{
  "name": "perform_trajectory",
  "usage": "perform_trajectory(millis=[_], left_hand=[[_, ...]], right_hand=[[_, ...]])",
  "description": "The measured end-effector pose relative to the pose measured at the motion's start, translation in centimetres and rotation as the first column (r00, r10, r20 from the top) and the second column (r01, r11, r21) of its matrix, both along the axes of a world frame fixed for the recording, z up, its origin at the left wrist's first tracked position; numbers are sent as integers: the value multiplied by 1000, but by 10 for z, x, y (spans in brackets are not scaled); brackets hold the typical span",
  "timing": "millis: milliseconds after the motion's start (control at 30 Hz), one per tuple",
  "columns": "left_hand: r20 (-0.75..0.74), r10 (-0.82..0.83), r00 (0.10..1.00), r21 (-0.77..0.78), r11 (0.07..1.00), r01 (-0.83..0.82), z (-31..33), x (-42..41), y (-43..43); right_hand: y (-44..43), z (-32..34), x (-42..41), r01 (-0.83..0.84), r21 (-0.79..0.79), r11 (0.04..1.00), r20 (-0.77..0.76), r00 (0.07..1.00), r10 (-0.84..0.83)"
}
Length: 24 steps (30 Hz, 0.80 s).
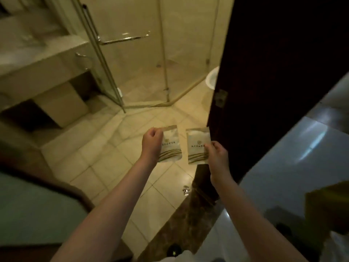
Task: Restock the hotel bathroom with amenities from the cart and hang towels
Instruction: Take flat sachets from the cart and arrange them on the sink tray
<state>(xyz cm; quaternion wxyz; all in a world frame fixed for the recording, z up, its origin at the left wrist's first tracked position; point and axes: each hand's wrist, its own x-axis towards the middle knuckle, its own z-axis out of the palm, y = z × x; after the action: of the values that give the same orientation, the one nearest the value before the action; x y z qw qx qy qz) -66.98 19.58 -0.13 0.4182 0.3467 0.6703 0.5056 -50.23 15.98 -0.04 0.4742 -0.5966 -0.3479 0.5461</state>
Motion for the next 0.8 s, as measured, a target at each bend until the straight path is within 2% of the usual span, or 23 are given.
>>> perform_trajectory(millis=[200, 367, 633, 800], left_hand=[[-30, 197, 980, -3, 980, -197, -4, -120, 32], [2, 334, 943, -9, 943, -334, -11, -202, 80], [-15, 454, 891, -42, 890, -454, -3, -331, 188], [-15, 559, 829, -50, 828, -559, 2, -418, 248]], right_hand=[[73, -5, -118, -181, -17, 983, 7, 983, 181], [146, -15, -208, -328, -13, 945, -23, 944, 328], [297, -16, -355, -523, 27, 852, -50, 851, 523], [374, -9, -450, -608, 32, 793, -27, 793, 609]])
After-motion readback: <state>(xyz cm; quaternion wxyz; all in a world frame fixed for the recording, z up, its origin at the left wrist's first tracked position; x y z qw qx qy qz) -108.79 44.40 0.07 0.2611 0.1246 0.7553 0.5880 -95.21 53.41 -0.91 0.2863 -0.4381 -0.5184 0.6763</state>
